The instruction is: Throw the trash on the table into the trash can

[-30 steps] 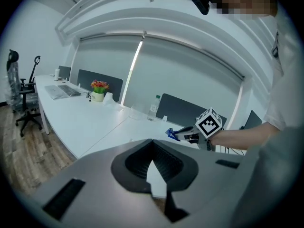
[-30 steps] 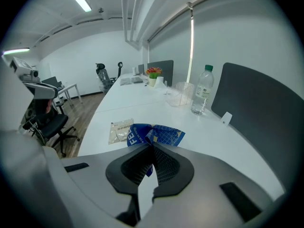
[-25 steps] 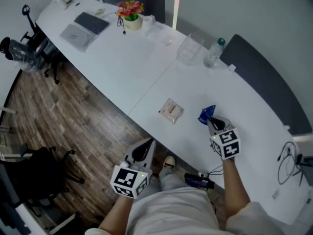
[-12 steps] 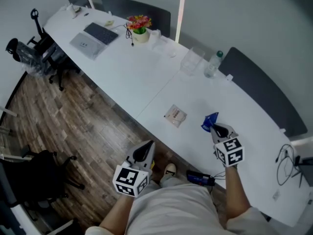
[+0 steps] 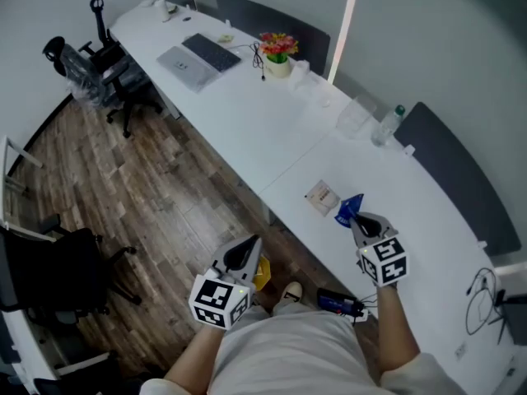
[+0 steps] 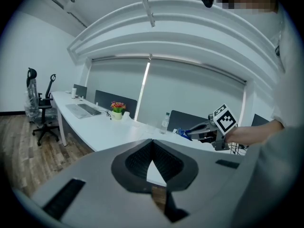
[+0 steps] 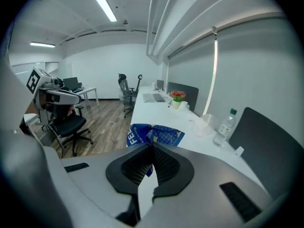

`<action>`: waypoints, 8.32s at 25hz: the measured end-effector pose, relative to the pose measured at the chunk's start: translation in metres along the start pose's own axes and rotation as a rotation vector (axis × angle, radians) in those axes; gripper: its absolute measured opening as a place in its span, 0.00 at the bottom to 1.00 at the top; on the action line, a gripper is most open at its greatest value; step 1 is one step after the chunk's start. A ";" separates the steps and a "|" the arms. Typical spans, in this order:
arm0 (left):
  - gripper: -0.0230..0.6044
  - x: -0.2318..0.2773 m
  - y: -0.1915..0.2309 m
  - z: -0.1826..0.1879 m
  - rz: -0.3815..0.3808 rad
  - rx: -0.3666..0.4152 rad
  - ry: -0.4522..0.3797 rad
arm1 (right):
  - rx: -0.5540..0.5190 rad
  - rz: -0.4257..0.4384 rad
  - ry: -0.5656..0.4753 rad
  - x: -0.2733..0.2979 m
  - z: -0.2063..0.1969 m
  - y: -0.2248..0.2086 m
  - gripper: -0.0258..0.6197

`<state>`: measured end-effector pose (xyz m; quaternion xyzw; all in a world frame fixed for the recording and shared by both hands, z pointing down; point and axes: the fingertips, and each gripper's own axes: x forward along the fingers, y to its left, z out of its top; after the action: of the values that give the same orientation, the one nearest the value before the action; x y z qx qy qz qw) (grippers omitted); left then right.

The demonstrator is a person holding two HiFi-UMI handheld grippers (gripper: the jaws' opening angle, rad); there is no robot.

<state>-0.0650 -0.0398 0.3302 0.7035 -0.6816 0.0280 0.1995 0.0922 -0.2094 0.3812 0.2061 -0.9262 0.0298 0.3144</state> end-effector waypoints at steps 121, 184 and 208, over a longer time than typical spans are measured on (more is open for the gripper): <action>0.04 -0.062 0.192 -0.395 0.346 -0.363 0.168 | -0.487 0.636 0.551 0.354 -0.416 0.355 0.32; 0.04 -0.120 0.057 -0.052 0.217 -0.160 0.005 | -0.019 0.605 -0.104 0.039 0.061 0.267 0.09; 0.04 -0.044 -0.004 -0.039 -0.095 -0.084 0.057 | 0.161 0.268 -0.130 -0.015 0.013 0.163 0.09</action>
<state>-0.0553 0.0147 0.3513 0.7248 -0.6422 0.0100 0.2493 0.0306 -0.0578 0.3744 0.1067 -0.9584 0.1323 0.2294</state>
